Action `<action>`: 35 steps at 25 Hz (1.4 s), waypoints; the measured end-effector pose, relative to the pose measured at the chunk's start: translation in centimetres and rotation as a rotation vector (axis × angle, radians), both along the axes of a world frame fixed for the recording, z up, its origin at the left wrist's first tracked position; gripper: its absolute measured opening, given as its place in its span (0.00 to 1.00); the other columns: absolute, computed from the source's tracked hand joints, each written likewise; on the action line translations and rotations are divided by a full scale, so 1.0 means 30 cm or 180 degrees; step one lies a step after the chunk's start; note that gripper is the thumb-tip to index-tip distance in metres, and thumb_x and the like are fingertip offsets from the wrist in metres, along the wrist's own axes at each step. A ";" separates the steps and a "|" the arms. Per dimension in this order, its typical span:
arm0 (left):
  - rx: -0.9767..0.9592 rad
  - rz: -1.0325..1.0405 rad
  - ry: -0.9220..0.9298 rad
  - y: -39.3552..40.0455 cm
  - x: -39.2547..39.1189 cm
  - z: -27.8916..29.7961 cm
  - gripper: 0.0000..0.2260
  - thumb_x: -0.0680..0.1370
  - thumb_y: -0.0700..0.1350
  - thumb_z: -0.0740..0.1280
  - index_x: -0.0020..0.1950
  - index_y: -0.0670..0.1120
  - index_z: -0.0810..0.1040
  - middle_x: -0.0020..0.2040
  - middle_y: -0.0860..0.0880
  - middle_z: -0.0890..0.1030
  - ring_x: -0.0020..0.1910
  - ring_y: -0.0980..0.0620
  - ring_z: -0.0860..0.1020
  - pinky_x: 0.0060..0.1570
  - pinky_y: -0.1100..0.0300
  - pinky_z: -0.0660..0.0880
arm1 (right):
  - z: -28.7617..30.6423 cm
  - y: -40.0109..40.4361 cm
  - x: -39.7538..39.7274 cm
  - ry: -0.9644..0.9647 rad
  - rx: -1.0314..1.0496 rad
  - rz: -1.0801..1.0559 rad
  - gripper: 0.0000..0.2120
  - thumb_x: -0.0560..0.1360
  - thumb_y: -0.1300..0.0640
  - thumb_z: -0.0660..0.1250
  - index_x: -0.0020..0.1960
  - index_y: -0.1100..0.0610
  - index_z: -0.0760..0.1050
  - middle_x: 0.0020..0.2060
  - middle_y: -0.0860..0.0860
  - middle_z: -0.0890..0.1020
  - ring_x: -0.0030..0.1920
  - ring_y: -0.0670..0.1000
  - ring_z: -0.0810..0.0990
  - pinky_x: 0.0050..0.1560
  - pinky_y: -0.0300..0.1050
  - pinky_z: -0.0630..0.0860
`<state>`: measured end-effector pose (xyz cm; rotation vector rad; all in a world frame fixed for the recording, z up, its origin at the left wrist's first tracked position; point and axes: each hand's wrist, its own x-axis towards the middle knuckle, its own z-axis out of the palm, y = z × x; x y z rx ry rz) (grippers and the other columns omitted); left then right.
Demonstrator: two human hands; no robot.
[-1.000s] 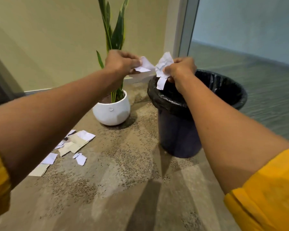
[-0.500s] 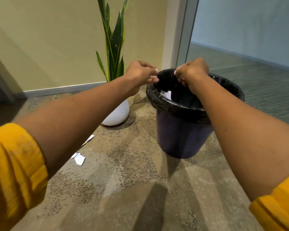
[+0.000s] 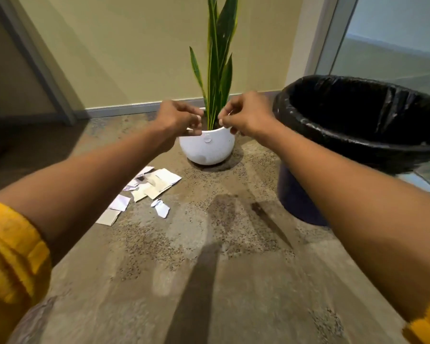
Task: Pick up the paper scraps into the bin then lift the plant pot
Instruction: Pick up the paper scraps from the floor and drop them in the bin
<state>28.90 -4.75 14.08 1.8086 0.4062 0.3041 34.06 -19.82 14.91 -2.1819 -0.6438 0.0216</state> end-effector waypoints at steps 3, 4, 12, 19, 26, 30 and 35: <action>0.0073 0.0088 0.0238 0.108 -0.033 -0.109 0.06 0.76 0.31 0.63 0.42 0.40 0.77 0.36 0.43 0.76 0.36 0.50 0.77 0.35 0.62 0.81 | -0.154 0.119 -0.015 0.0188 -0.0227 0.0260 0.01 0.71 0.64 0.71 0.42 0.60 0.82 0.42 0.55 0.85 0.37 0.51 0.83 0.38 0.43 0.80; 0.0114 0.0086 0.0293 0.142 -0.035 -0.146 0.07 0.76 0.31 0.64 0.40 0.40 0.77 0.36 0.43 0.76 0.35 0.51 0.77 0.34 0.62 0.80 | -0.201 0.152 -0.018 0.0245 -0.0296 0.0327 0.01 0.71 0.63 0.72 0.42 0.59 0.82 0.41 0.54 0.85 0.37 0.51 0.82 0.38 0.43 0.80; 0.1561 0.0502 0.1289 0.510 -0.128 -0.498 0.04 0.72 0.39 0.71 0.47 0.43 0.81 0.33 0.46 0.77 0.29 0.55 0.74 0.25 0.65 0.67 | -0.611 0.421 -0.034 0.0533 -0.0867 0.0751 0.14 0.68 0.60 0.69 0.53 0.53 0.79 0.49 0.56 0.82 0.52 0.56 0.79 0.51 0.45 0.75; 0.2282 0.0468 0.1748 0.674 -0.121 -0.668 0.24 0.66 0.56 0.75 0.59 0.49 0.78 0.58 0.40 0.78 0.56 0.41 0.76 0.51 0.52 0.74 | -0.738 0.602 0.058 0.0282 -0.1811 0.0814 0.43 0.61 0.41 0.76 0.71 0.43 0.60 0.70 0.53 0.62 0.70 0.63 0.62 0.65 0.66 0.66; 0.2063 0.0324 0.1762 0.621 -0.071 -0.731 0.35 0.63 0.52 0.78 0.67 0.49 0.70 0.61 0.40 0.68 0.59 0.40 0.73 0.60 0.54 0.69 | -0.755 0.770 0.118 -0.0113 -0.2939 0.1554 0.49 0.63 0.33 0.72 0.76 0.40 0.49 0.76 0.53 0.55 0.74 0.64 0.55 0.69 0.66 0.59; 0.2030 0.0453 0.1576 0.624 -0.071 -0.742 0.21 0.68 0.51 0.75 0.59 0.48 0.78 0.60 0.41 0.70 0.56 0.42 0.74 0.56 0.57 0.70 | -0.756 0.815 0.146 -0.0443 -0.3171 0.1725 0.41 0.65 0.33 0.66 0.74 0.40 0.56 0.71 0.56 0.66 0.69 0.63 0.65 0.65 0.63 0.68; 0.2330 0.0597 0.1299 0.615 -0.081 -0.758 0.10 0.74 0.43 0.67 0.53 0.47 0.80 0.56 0.40 0.75 0.54 0.40 0.75 0.51 0.55 0.70 | -0.755 0.764 0.107 -0.1023 -0.2695 0.1599 0.21 0.75 0.53 0.64 0.67 0.50 0.69 0.61 0.57 0.76 0.61 0.60 0.75 0.56 0.52 0.73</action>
